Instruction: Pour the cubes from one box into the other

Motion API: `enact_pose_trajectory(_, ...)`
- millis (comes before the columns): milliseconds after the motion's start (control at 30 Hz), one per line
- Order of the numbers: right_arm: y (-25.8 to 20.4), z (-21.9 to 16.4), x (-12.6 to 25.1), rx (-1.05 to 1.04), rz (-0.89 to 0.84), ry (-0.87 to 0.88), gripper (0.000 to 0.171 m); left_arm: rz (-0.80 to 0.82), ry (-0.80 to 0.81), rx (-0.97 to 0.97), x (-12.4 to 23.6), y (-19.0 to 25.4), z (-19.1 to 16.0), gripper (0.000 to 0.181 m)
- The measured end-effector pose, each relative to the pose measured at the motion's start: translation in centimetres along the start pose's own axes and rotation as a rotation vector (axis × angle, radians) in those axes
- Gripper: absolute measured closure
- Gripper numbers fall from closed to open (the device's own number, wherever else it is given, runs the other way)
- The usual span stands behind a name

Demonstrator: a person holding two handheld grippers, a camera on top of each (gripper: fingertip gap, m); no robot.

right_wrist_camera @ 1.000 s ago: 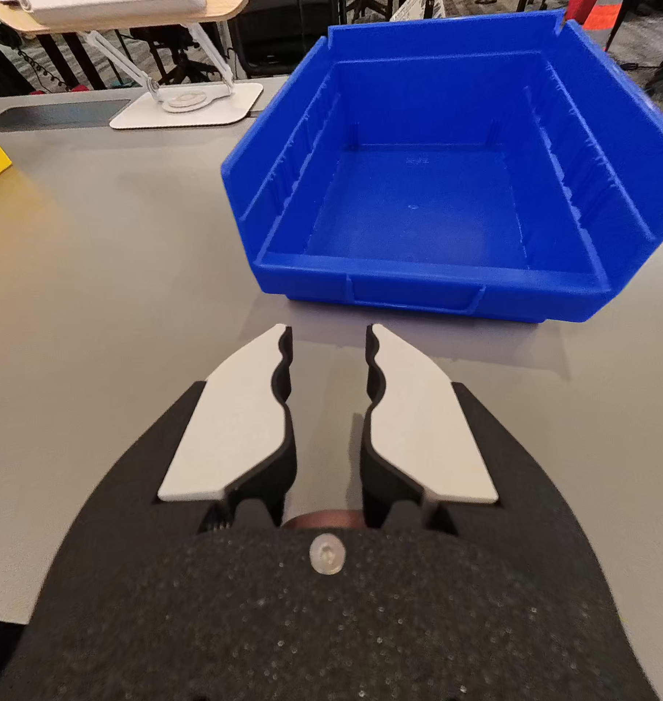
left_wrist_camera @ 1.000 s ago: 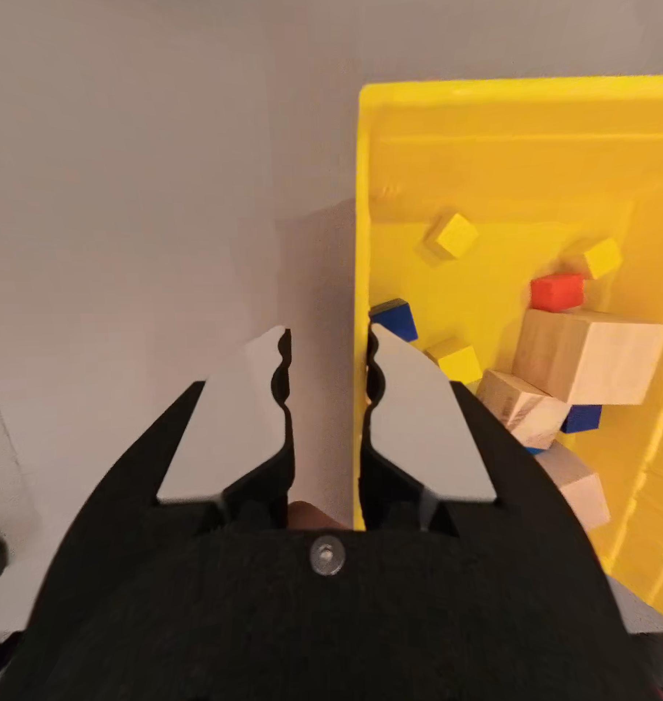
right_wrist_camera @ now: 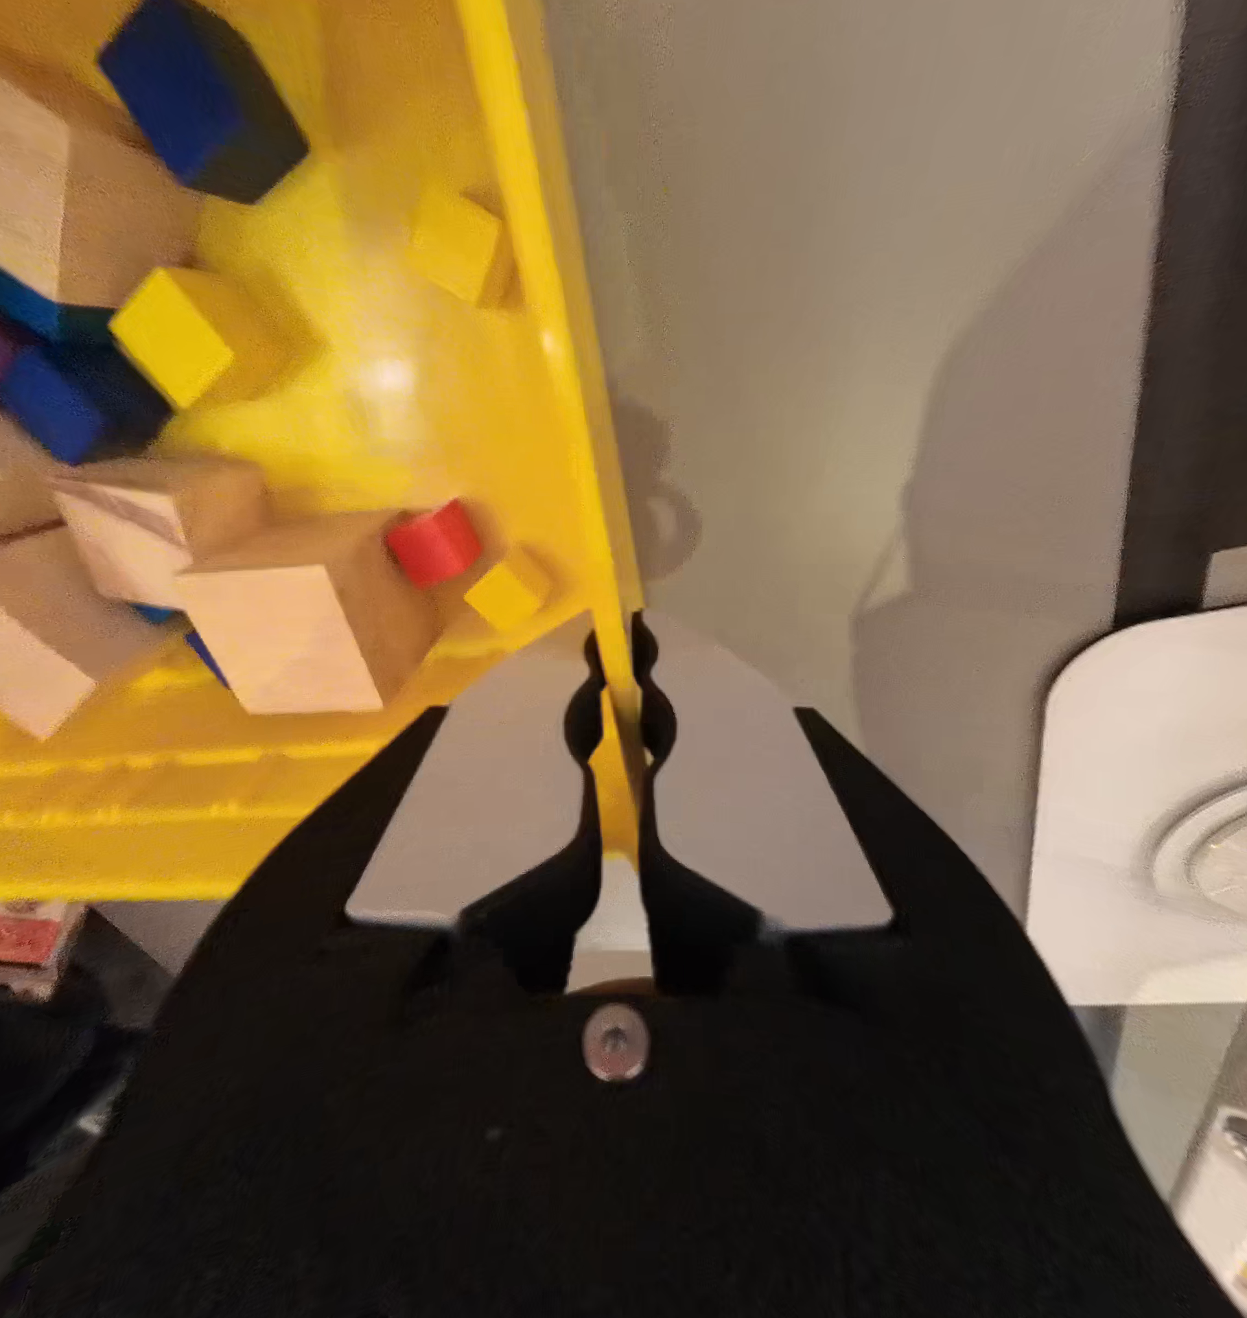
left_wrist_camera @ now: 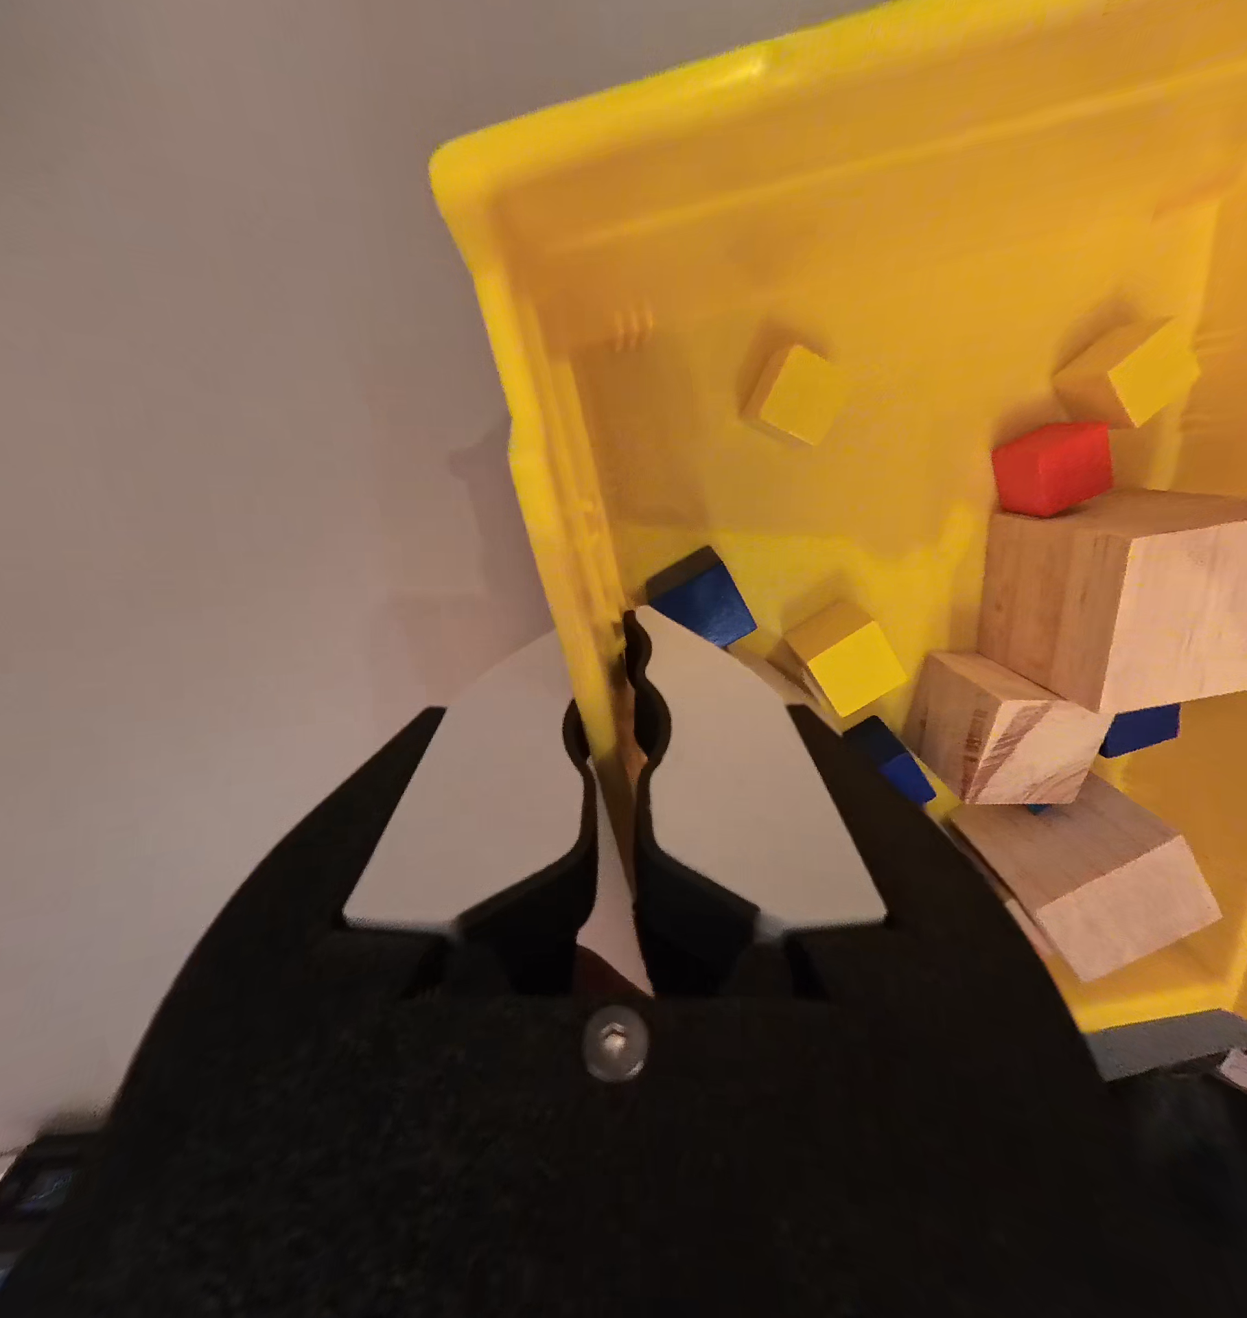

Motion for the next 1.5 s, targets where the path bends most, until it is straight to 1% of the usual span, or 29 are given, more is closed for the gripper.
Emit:
enact_pose_trajectory(100, -0.3, -0.9, 0.0, 0.047, -0.044, -0.011, 0.168, -0.006, 0.001, -0.042, -0.2, 0.5, 0.2, 0.177)
enact_pose_trajectory(200, -1.4, -4.4, 0.2, 0.132, 0.002, -0.057, 0.168, -0.017, 0.002, -0.119, -0.7, 2.9, 0.7, 0.178)
enact_pose_trajectory(267, -1.4, -7.0, 0.4, 0.052, 0.03, -0.009, 0.168, 0.017, 0.01, -0.176, -0.7, 5.0, 1.5, 0.178)
enact_pose_trajectory(367, -0.7, -12.0, 1.5, -0.08, 0.068, 0.046, 0.168, 0.011, 0.003, -0.28, -0.3, 9.5, 3.3, 0.178)
enact_pose_trajectory(467, 0.3, -17.7, 3.3, -0.168, 0.059, 0.027, 0.168, 0.032, -0.045, -0.375, -0.3, 15.1, 5.6, 0.177)
enact_pose_trajectory(533, 1.2, -21.8, 5.4, -0.206, 0.036, 0.02, 0.168, 0.034, -0.044, -0.428, 0.1, 19.0, 7.7, 0.177)
enact_pose_trajectory(667, 3.3, -30.2, 11.2, -0.3, -0.026, 0.03, 0.166, -0.001, 0.023, -0.522, 2.3, 27.5, 13.0, 0.178)
enact_pose_trajectory(867, 8.0, -44.0, 19.9, -0.485, -0.19, 0.054, 0.167, 0.019, 0.114, -0.693, 6.0, 42.2, 21.8, 0.178)
enact_pose_trajectory(1033, 12.1, -55.5, 25.0, -0.637, -0.303, 0.088, 0.167, -0.017, 0.171, -0.825, 7.2, 54.0, 28.4, 0.178)
enact_pose_trajectory(1133, 14.5, -61.0, 26.6, -0.711, -0.383, 0.114, 0.167, -0.007, 0.221, -0.876, 7.0, 59.6, 31.6, 0.177)
enact_pose_trajectory(1233, 16.5, -64.1, 26.5, -0.749, -0.508, 0.164, 0.167, 0.037, 0.309, -0.887, 6.1, 62.6, 34.2, 0.177)
enact_pose_trajectory(1333, 17.6, -65.5, 25.5, -0.722, -0.651, 0.204, 0.167, 0.107, 0.409, -0.909, 4.9, 63.7, 35.6, 0.177)
enact_pose_trajectory(1400, 18.0, -65.9, 24.8, -0.727, -0.749, 0.234, 0.166, 0.152, 0.461, -0.93, 4.2, 64.0, 35.8, 0.177)
enact_pose_trajectory(1500, 17.4, -66.1, 23.8, -0.751, -0.886, 0.311, 0.166, 0.175, 0.542, -0.942, 3.5, 64.0, 35.3, 0.177)
Point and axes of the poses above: each gripper's, where its closed fingertips meet, x back along the fingers, z out of its top, y = z × x across the jaws, the point moved 4 cm from there along x, back along the fingers, and after that the axes turned 10 degrees about -z, right-handed, at the moved point
